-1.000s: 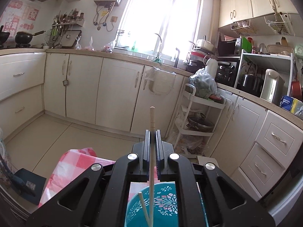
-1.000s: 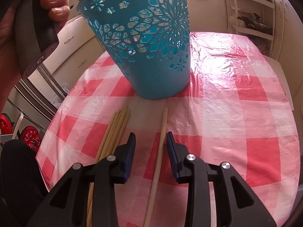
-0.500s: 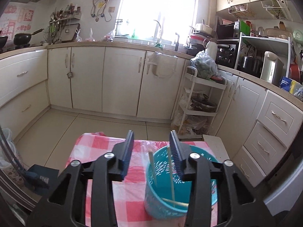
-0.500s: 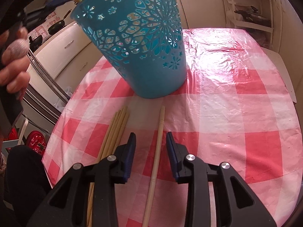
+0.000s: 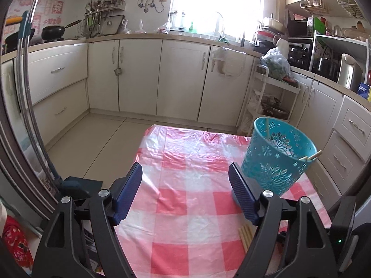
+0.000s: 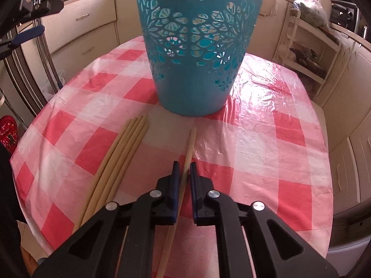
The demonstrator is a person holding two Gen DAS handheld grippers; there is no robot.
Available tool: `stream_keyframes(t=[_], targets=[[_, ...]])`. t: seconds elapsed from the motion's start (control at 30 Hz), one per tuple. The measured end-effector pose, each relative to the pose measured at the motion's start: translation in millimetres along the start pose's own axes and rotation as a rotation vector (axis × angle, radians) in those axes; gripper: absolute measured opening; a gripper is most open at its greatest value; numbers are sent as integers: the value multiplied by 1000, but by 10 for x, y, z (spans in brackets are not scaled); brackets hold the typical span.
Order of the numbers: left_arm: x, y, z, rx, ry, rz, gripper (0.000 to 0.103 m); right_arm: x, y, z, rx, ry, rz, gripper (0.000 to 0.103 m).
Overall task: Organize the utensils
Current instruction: 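Lift the stick with the right tool and drop it into the basket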
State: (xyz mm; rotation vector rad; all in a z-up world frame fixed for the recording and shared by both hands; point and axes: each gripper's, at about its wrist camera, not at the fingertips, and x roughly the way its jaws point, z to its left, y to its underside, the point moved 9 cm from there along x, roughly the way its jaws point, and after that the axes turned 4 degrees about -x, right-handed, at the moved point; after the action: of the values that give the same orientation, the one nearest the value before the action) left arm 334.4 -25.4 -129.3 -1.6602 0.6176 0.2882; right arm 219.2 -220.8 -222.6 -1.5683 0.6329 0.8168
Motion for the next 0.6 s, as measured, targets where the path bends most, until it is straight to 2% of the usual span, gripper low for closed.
stream_keyframes(t=[0.07, 0.17, 0.23, 0.3, 0.47, 0.6], targets=[[57, 62, 88, -21, -10, 19, 73, -27, 33, -50, 46, -34, 18, 6], [120, 98, 166, -59, -7, 41, 73, -140, 90, -175, 199, -147, 17, 6], [130, 113, 196, -69, -8, 45, 73, -274, 100, -280, 310, -237, -13, 6], [134, 126, 205, -86, -1, 51, 74, -450, 87, -354, 370, -289, -54, 6], [136, 151, 198, -91, 0, 55, 75, -926, -149, -483, 429, -374, -183, 6], [154, 174, 179, -86, -3, 64, 75, -1284, -517, -554, 436, -402, -296, 6]])
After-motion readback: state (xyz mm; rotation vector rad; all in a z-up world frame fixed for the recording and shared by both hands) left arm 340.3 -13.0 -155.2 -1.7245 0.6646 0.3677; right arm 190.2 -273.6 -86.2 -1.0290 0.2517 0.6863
